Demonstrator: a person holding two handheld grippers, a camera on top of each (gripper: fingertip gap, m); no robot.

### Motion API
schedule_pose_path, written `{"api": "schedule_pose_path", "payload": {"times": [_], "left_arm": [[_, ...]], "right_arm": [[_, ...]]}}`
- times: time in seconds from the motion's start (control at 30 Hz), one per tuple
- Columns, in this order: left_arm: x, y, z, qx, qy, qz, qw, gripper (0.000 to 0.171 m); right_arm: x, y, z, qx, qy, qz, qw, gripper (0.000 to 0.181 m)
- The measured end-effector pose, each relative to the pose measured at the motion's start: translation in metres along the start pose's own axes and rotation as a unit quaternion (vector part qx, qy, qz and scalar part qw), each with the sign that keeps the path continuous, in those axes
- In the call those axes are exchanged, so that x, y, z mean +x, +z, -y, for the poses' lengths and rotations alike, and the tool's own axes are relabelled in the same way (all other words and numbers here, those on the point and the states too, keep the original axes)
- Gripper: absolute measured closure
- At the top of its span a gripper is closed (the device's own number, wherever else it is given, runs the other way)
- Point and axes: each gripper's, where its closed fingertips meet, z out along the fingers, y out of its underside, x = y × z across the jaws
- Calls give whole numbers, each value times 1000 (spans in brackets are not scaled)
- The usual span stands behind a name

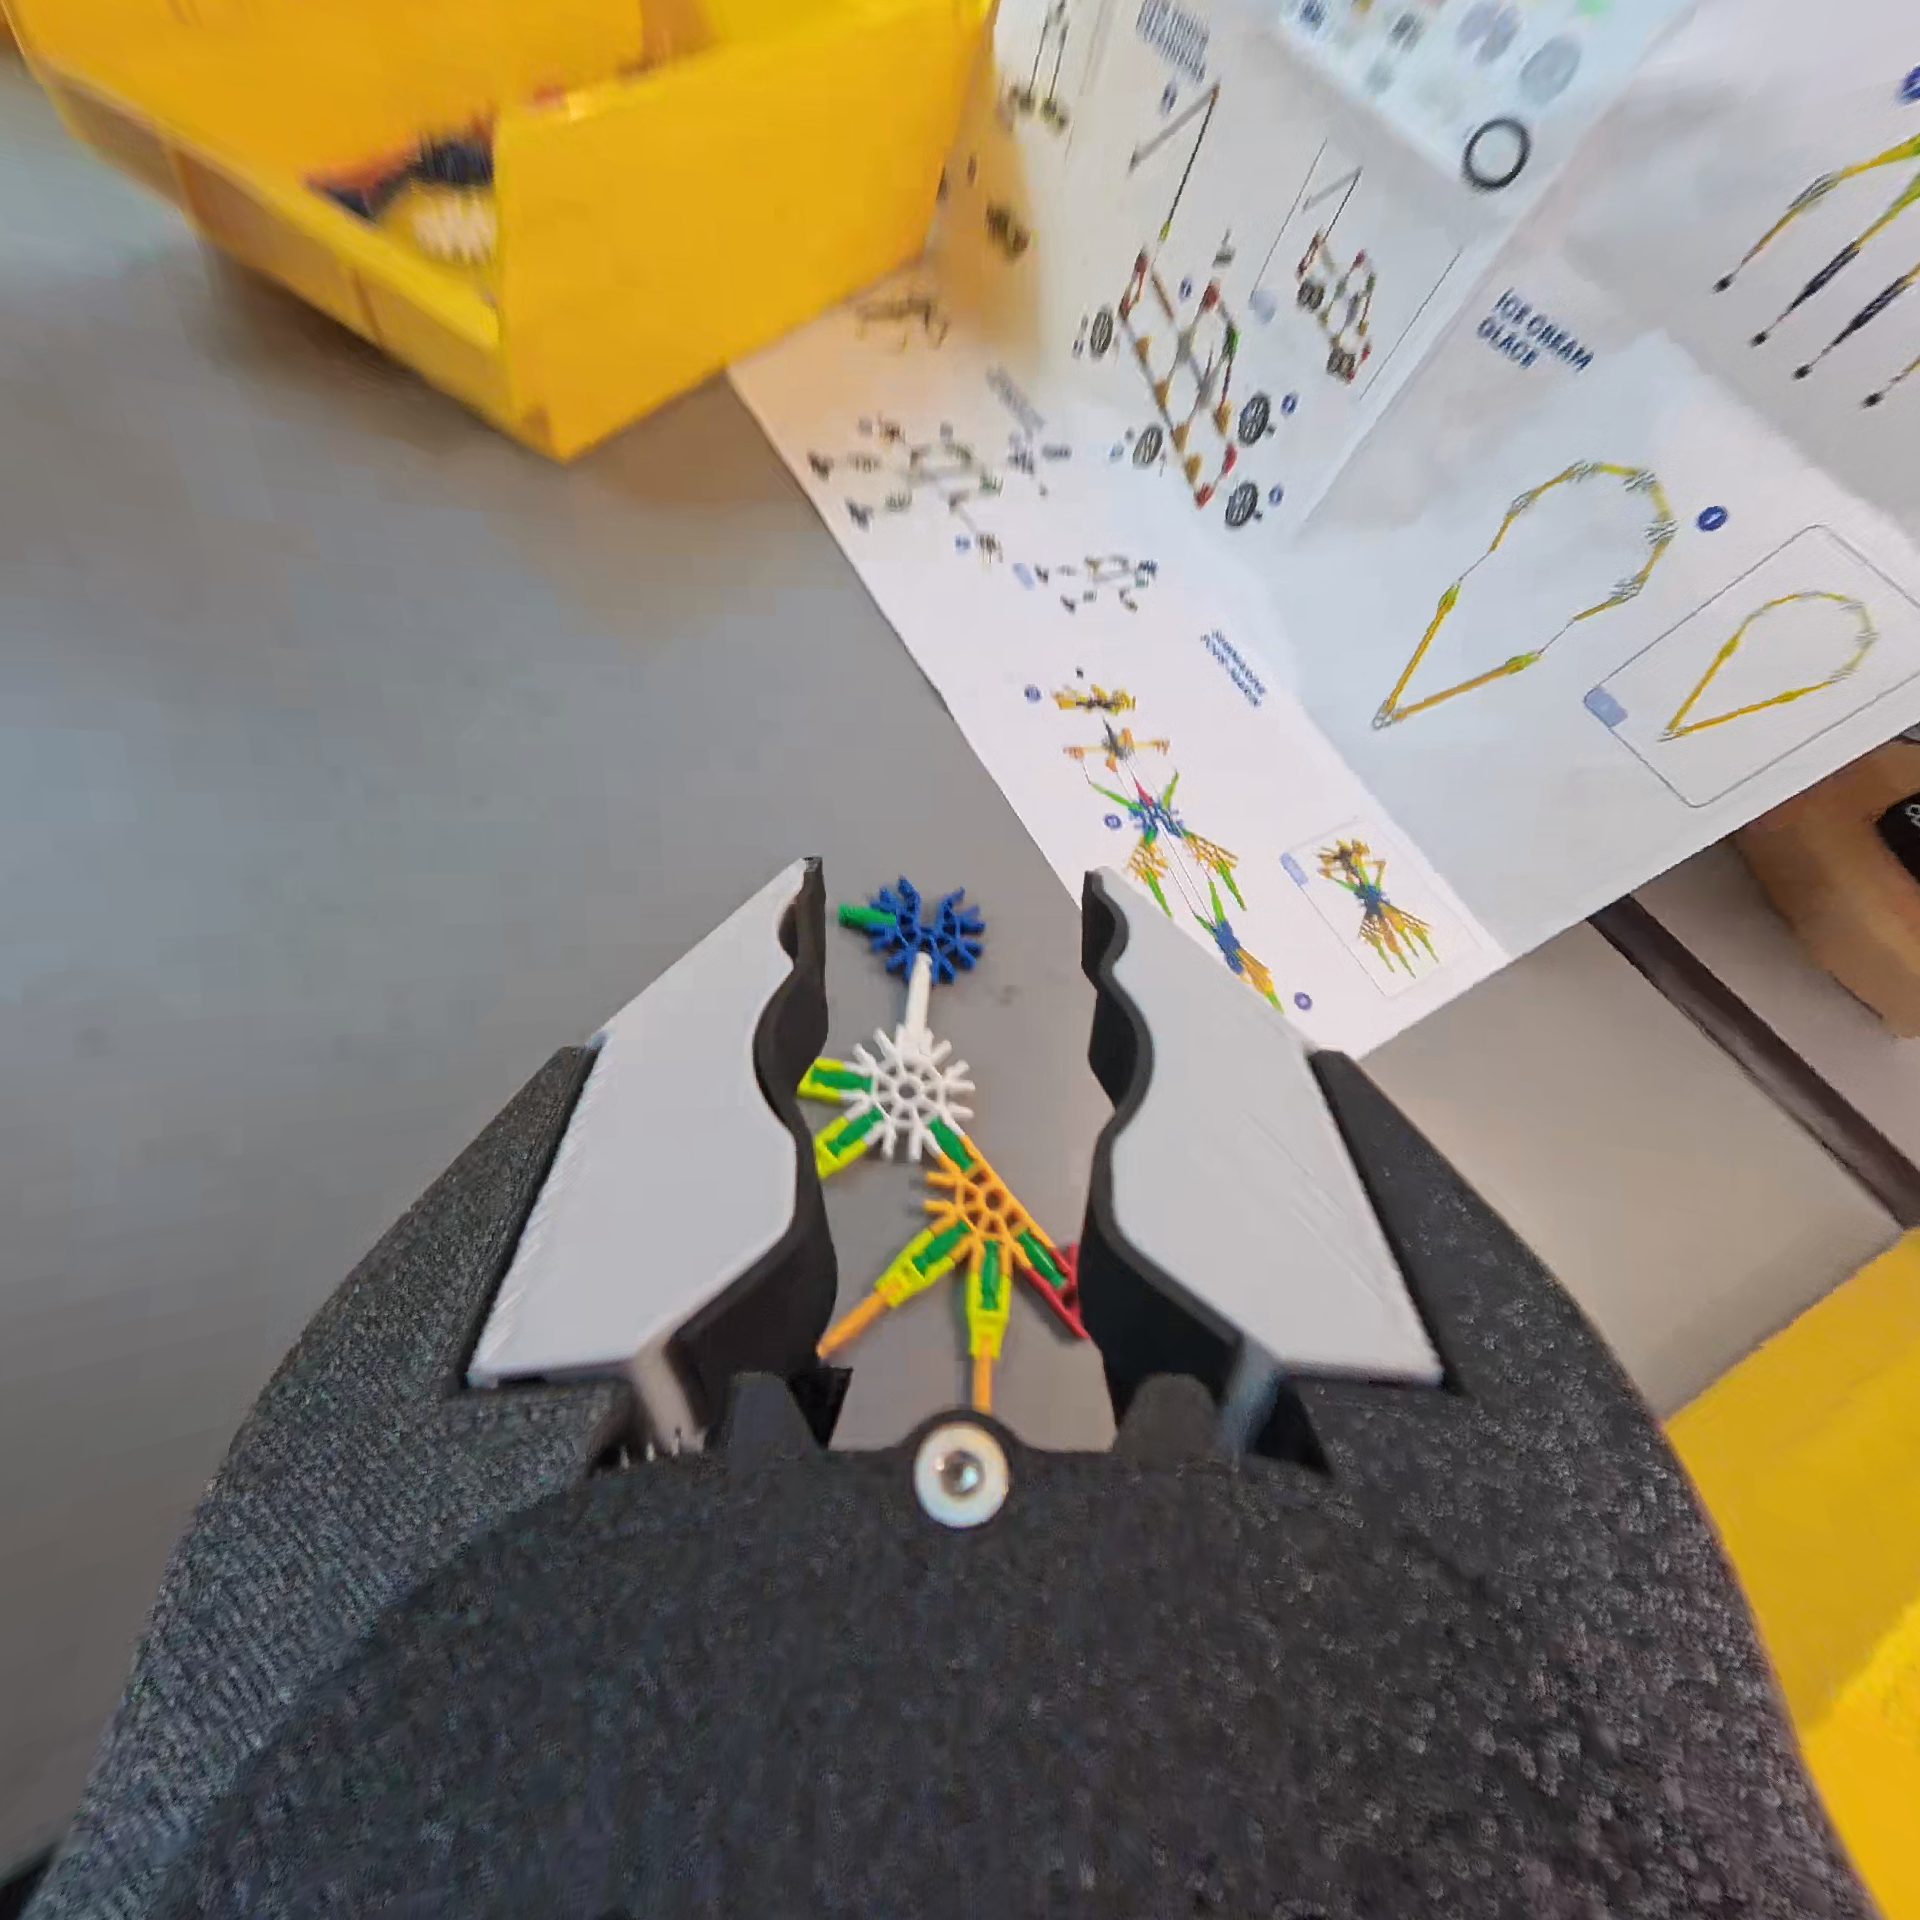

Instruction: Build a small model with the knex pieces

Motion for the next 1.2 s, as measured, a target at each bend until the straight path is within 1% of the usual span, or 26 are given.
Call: {"api": "schedule_pose_path", "payload": {"times": [0.07, 0.13, 0.23, 0.27, 0.33, 0.37, 0.43, 0.57, 0.73, 0.8, 0.83, 0.9, 0.93, 0.97, 1.03, 1.07, 1.1, 1.13, 1.17, 1.2], "left_arm": [[6, 2, 4, 23, -20, -3, 1000, 141], [12, 3, 10, 47, -34, -6, 998, 141], [20, 3, 13, 86, -67, -12, 994, 141], [23, 2, 11, 96, -76, -13, 992, 140], [31, 2, 4, 99, -78, -17, 992, 140], [36, 3, 0, 95, -76, -21, 992, 140], [45, 7, -9, 78, -71, -34, 994, 140], [52, 14, -17, 66, -38, -34, 997, 138], [57, 18, -22, 62, -37, -47, 996, 130], [56, 15, -15, 73, -28, -54, 996, 122], [50, 12, -8, 80, -20, -45, 996, 120], [28, 2, 17, 91, 10, -15, 996, 120], [14, -3, 30, 86, 32, -1, 996, 122], [-1, -6, 40, 69, 55, 7, 996, 127], [-25, -5, 51, 3, 87, 6, 996, 131], [-31, -1, 49, -47, 96, -18, 994, 132], [-31, 4, 40, -106, 104, -55, 987, 133], [-31, 10, 26, -171, 121, -90, 974, 134], [-36, 16, 10, -234, 152, -108, 954, 137], [-46, 22, -9, -295, 193, -110, 929, 140]], "right_arm": [[-9, -1, 15, 76, 60, -11, 995, 129], [-15, 0, 25, 133, 100, -22, 986, 123], [-13, 2, 34, 196, 118, -52, 972, 117], [-12, 3, 35, 203, 119, -60, 970, 113], [-8, 2, 33, 197, 112, -74, 971, 101], [-4, -1, 32, 200, 106, -89, 970, 100], [2, -5, 27, 207, 110, -109, 966, 100], [3, -11, 25, 216, 128, -103, 962, 99], [12, -11, 21, 216, 126, -119, 961, 99], [14, -9, 17, 211, 135, -117, 961, 100], [14, -10, 17, 213, 136, -117, 961, 101], [14, -12, 16, 213, 138, -122, 960, 104], [13, -13, 16, 214, 141, -119, 959, 105], [11, -15, 16, 217, 144, -114, 959, 107], [8, -16, 17, 221, 145, -108, 958, 109], [7, -15, 18, 221, 143, -104, 959, 109], [5, -14, 18, 220, 142, -100, 960, 109], [3, -13, 19, 219, 141, -95, 961, 109], [1, -12, 19, 218, 139, -90, 962, 110], [0, -11, 20, 218, 137, -87, 962, 110]]}}
